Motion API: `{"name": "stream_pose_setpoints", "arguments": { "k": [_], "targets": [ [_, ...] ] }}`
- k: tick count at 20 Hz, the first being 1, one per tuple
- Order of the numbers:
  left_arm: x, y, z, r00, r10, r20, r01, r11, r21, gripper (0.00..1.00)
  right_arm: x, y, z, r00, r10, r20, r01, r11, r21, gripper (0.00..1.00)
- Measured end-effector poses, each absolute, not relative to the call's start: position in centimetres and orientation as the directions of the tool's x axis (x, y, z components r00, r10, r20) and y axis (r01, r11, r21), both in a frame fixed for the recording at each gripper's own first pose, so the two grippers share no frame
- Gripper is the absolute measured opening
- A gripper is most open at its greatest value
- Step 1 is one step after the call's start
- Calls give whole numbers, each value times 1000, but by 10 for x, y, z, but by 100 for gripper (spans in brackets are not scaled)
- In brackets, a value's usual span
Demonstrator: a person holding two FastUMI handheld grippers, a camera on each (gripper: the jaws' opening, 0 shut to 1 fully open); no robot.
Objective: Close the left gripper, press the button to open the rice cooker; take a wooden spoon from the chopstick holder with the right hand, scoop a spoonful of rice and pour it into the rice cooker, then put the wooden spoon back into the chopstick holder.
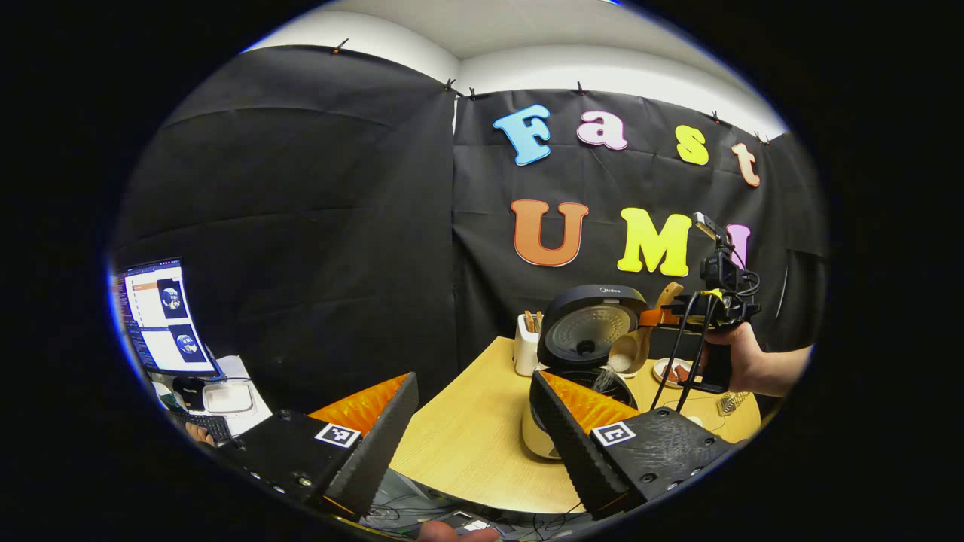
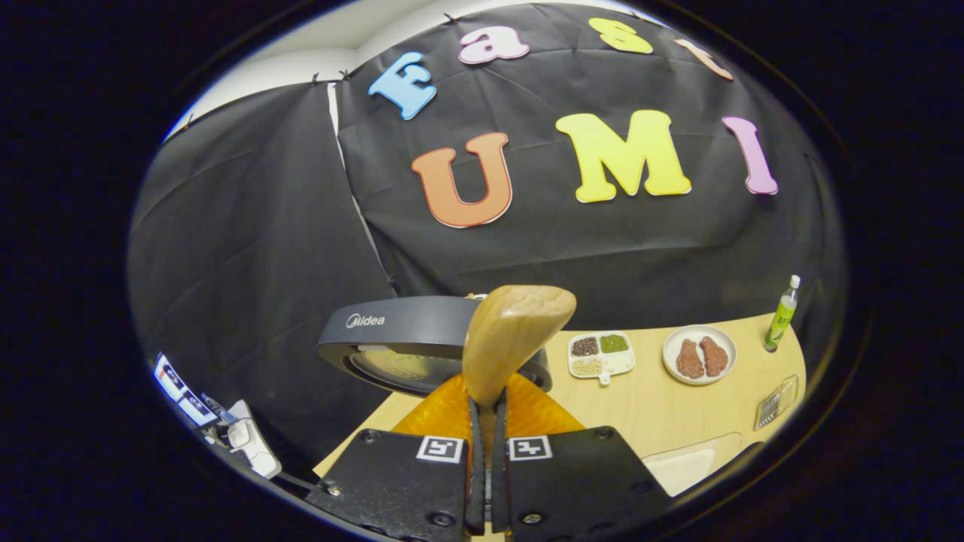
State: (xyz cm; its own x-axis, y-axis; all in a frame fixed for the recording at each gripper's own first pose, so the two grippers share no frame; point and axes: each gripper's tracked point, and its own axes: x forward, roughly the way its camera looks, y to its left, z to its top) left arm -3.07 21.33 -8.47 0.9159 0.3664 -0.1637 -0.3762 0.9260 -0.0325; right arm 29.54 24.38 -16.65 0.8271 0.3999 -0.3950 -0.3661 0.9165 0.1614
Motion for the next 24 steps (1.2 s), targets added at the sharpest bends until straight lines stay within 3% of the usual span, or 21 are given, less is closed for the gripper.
{"name": "stream_pose_setpoints", "arguments": {
  "k": [14, 24],
  "targets": [
    [-36, 218, -87, 909, 382, -169, -391, 920, -27, 96, 288, 254, -158, 849, 369, -379, -422, 904, -65, 9],
    [-34, 211, -84, 913, 373, -166, -382, 924, -25, 96, 282, 262, -158, 860, 353, -369, -465, 838, -284, 9]
  ]
}}
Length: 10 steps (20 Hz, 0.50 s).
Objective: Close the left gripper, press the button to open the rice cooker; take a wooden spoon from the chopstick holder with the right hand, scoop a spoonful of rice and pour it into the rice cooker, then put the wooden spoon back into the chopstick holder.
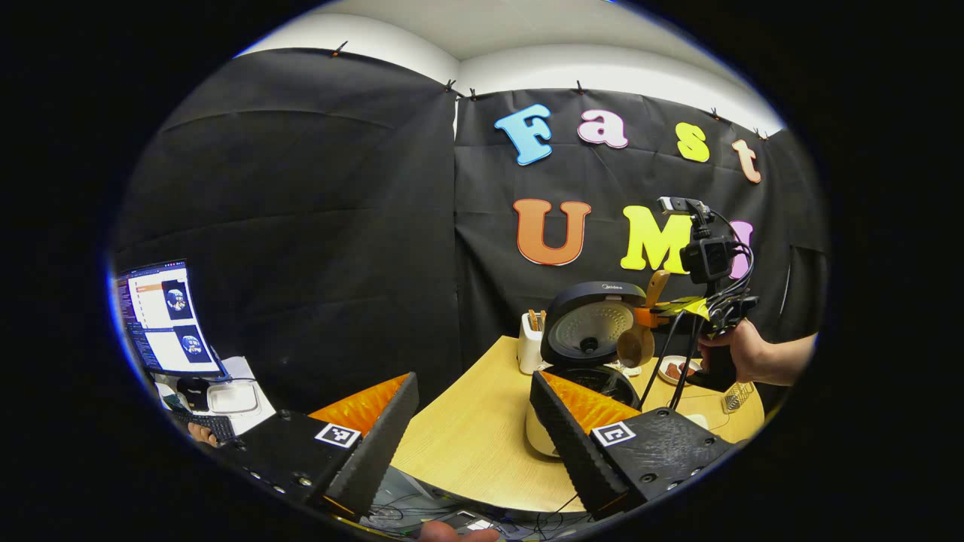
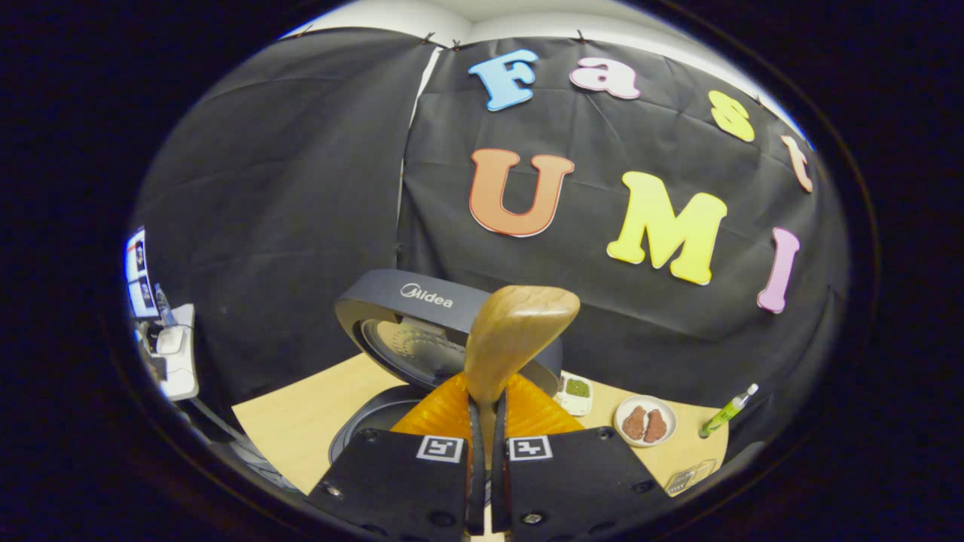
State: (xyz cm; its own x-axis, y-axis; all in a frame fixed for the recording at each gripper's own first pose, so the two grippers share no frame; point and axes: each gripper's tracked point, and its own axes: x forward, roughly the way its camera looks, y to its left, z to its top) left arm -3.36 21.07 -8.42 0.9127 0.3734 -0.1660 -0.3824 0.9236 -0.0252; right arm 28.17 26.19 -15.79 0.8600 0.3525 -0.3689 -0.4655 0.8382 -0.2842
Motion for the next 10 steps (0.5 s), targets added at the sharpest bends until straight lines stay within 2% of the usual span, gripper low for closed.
{"name": "stream_pose_setpoints", "arguments": {
  "k": [6, 10],
  "targets": [
    [-39, 211, -89, 909, 380, -174, -388, 922, -14, 96, 269, 277, -150, 857, 385, -341, -506, 752, -422, 9],
    [-39, 204, -84, 912, 377, -165, -384, 923, -13, 96, 265, 276, -151, 846, 405, -347, -525, 747, -407, 8]
  ]
}}
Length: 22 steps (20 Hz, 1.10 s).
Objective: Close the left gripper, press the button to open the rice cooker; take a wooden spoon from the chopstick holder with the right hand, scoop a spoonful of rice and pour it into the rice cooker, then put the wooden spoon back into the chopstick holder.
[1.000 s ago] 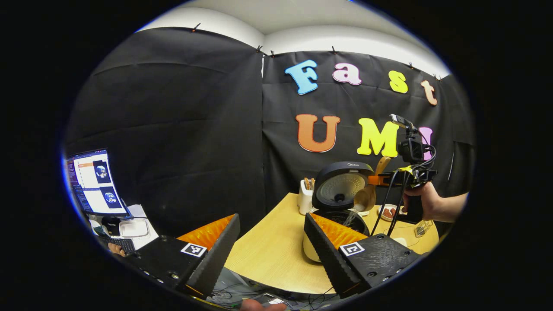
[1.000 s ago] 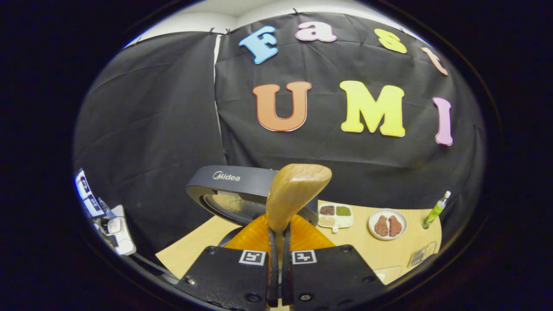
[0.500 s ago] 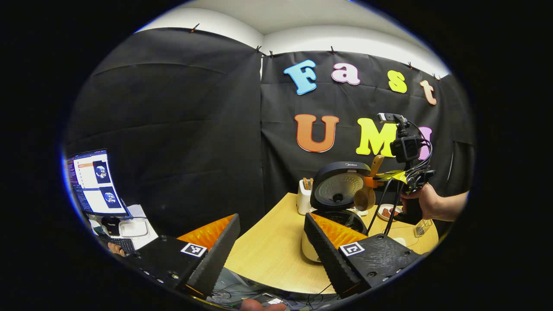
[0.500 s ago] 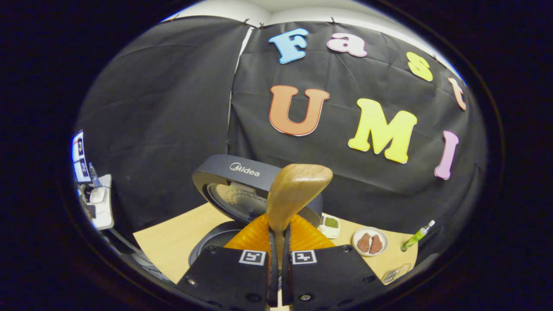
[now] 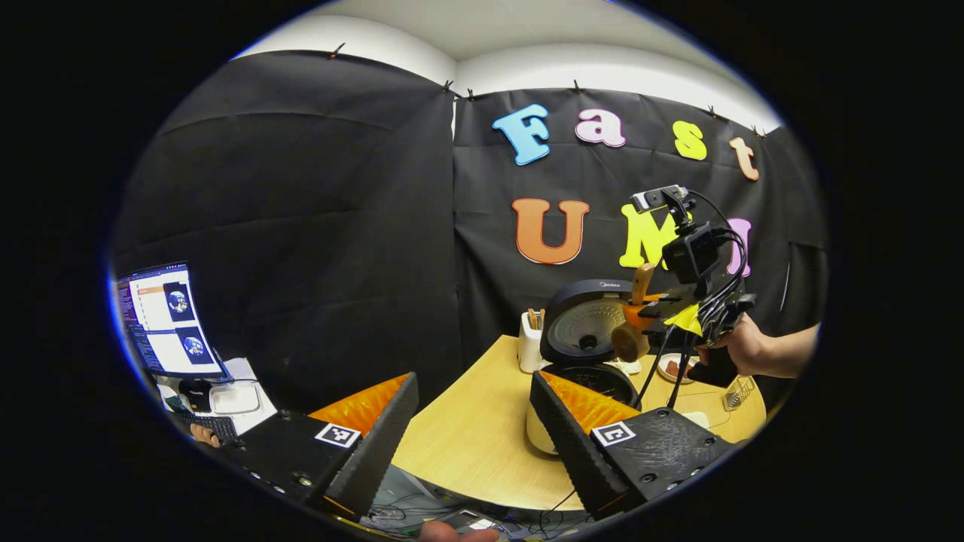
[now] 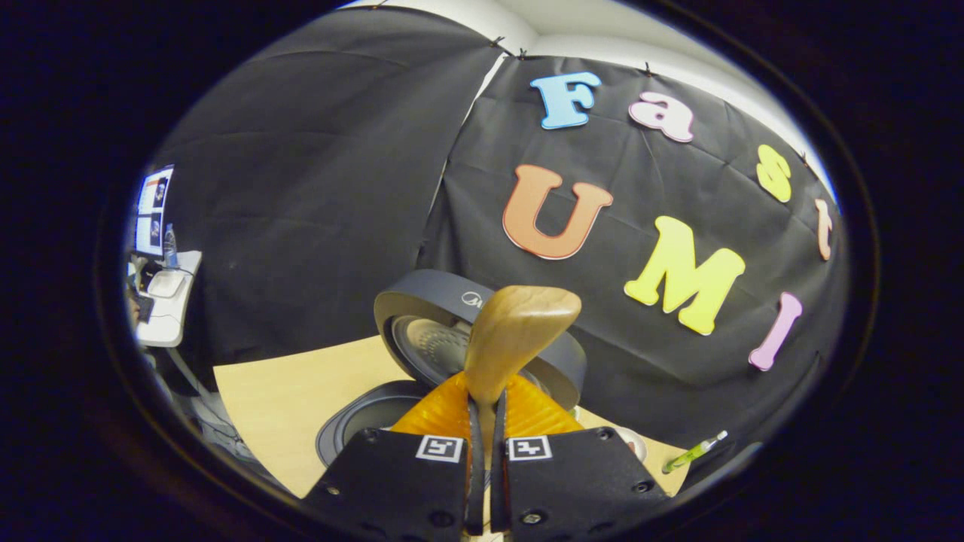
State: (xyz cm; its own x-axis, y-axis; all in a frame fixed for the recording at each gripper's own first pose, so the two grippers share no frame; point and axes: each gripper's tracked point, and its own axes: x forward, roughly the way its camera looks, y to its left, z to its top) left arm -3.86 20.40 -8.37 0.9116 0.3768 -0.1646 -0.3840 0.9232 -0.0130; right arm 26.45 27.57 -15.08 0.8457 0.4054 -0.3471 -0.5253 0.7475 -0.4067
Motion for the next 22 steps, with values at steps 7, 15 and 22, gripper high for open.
{"name": "stream_pose_setpoints", "arguments": {
  "k": [7, 15, 22],
  "targets": [
    [-40, 183, -76, 921, 352, -169, -357, 934, 1, 96, 246, 256, -137, 834, 439, -334, -532, 799, -280, 8],
    [-19, 128, -62, 942, 294, -161, -294, 955, 23, 96, 231, 164, -98, 858, 428, -285, -471, 876, -102, 8],
    [18, 67, -42, 961, 235, -149, -233, 972, 29, 96, 242, -3, -86, 932, 267, -247, -279, 960, -17, 9]
  ]
}}
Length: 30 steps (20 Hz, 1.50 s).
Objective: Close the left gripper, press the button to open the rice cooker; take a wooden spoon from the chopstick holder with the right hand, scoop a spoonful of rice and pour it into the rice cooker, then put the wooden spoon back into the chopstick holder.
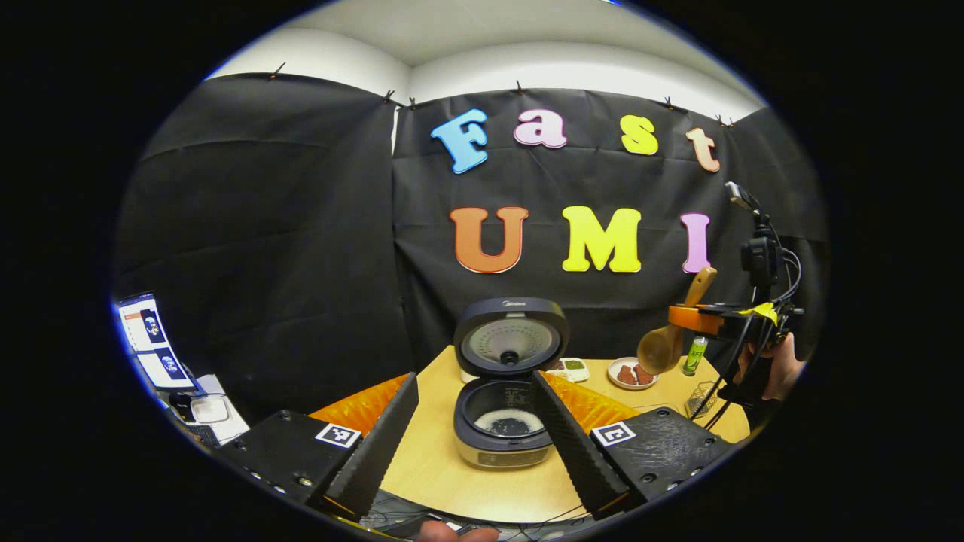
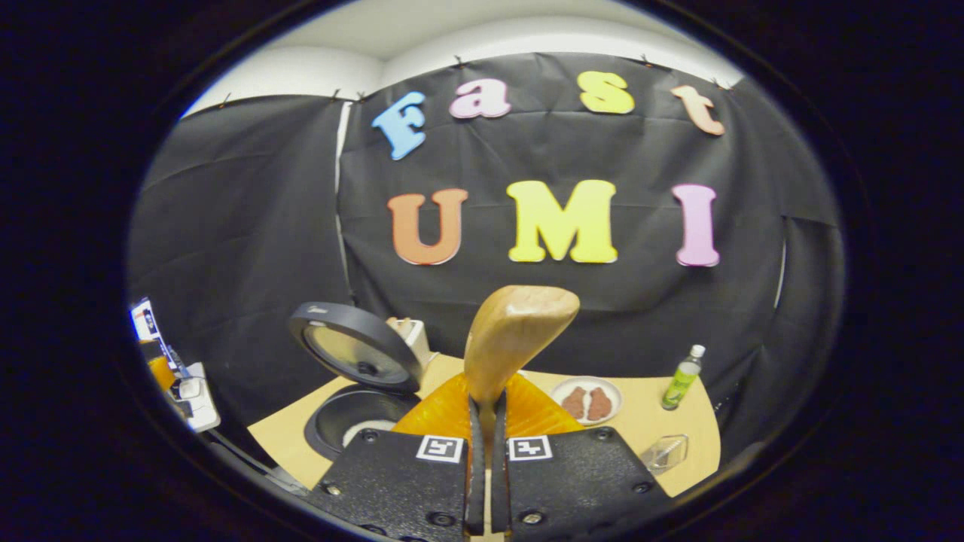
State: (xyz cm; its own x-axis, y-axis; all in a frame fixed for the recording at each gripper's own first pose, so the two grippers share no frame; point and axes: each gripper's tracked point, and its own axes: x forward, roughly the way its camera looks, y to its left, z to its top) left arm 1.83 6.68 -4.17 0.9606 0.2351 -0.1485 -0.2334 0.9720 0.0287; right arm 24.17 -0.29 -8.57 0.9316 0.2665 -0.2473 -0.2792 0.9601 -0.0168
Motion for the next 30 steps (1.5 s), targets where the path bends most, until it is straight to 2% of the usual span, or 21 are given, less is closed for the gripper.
{"name": "stream_pose_setpoints", "arguments": {
  "k": [7, 12, 22, 27, 30],
  "targets": [
    [48, 15, -54, 962, 206, -179, -203, 979, 36, 96, 264, -184, -114, 949, 62, -309, -31, 994, 105, 8],
    [55, -8, -65, 959, 188, -213, -187, 982, 26, 96, 298, -254, -169, 934, -3, -358, 41, 994, 98, 8],
    [45, 9, -85, 911, 284, -300, -264, 959, 108, 96, 354, -298, -282, 873, -65, -484, 114, 991, 72, 9],
    [47, 12, -88, 903, 297, -311, -269, 954, 131, 96, 360, -301, -307, 863, -41, -504, 121, 984, 127, 11],
    [48, 8, -89, 901, 291, -320, -260, 956, 138, 96, 359, -304, -309, 861, -46, -507, 130, 983, 132, 16]
  ]
}}
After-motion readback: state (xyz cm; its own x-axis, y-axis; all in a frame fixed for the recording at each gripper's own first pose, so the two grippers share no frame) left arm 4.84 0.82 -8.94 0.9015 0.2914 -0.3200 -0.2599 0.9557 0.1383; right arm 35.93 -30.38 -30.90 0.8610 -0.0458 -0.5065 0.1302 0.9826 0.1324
